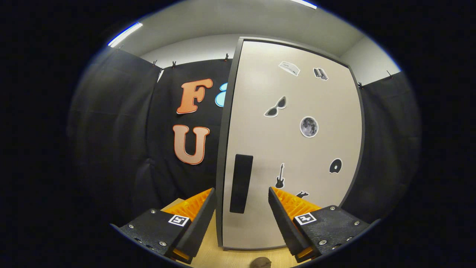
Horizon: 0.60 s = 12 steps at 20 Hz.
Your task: Open the shoe cabinet door, grab the shoes and put them into the shoe cabinet, then close the shoe cabinet door.
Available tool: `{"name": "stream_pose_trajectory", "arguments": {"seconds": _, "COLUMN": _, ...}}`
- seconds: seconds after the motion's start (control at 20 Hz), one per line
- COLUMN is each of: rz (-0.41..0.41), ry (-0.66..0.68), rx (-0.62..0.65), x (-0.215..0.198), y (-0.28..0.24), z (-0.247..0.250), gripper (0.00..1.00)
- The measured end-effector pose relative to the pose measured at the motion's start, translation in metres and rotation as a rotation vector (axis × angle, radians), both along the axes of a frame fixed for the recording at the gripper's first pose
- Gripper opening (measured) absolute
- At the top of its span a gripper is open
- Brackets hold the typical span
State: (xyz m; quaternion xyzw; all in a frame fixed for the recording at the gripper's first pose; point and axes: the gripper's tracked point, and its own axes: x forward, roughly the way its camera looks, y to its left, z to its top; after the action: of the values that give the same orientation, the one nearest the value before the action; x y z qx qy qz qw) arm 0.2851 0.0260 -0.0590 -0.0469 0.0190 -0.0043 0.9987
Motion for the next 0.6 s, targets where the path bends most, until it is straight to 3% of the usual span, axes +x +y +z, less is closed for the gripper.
{"name": "stream_pose_trajectory", "arguments": {"seconds": 0.3, "rz": 0.012, "ry": 0.007, "rx": 0.004, "x": 0.041, "y": 0.003, "z": -0.012, "gripper": 0.81}}
{"name": "stream_pose_trajectory", "arguments": {"seconds": 0.6, "rz": -0.001, "ry": 0.046, "rx": 0.025, "x": 0.069, "y": 0.0, "z": -0.031, "gripper": 0.59}}
